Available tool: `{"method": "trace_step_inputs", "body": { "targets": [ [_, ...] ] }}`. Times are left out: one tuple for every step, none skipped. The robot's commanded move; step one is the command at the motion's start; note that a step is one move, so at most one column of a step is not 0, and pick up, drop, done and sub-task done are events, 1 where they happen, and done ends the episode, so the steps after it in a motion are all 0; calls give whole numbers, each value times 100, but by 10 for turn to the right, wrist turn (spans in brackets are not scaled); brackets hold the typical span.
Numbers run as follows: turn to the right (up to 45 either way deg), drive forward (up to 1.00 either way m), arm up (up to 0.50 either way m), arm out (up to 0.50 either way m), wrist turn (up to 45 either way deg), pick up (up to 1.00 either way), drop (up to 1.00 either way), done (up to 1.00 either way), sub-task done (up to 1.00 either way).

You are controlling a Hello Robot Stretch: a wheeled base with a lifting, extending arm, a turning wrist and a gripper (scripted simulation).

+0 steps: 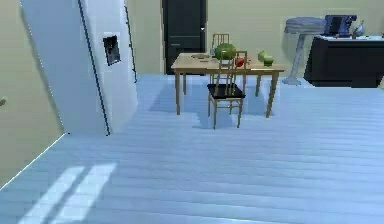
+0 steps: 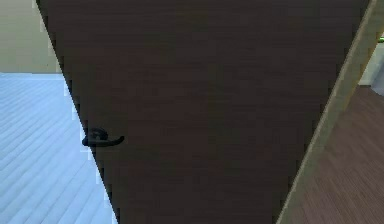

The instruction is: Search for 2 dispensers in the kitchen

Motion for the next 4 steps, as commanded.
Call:
{"method": "trace_step_inputs", "body": {
  "targets": [
    [210, 0, 0, 0, 0, 0, 0, 0, 0],
    [0, 100, 0, 0, 0, 0, 0, 0, 0],
    [210, 0, 0, 0, 0, 0, 0, 0, 0],
    [0, 5, 0, 0, 0, 0, 0, 0, 0]
  ]
}}
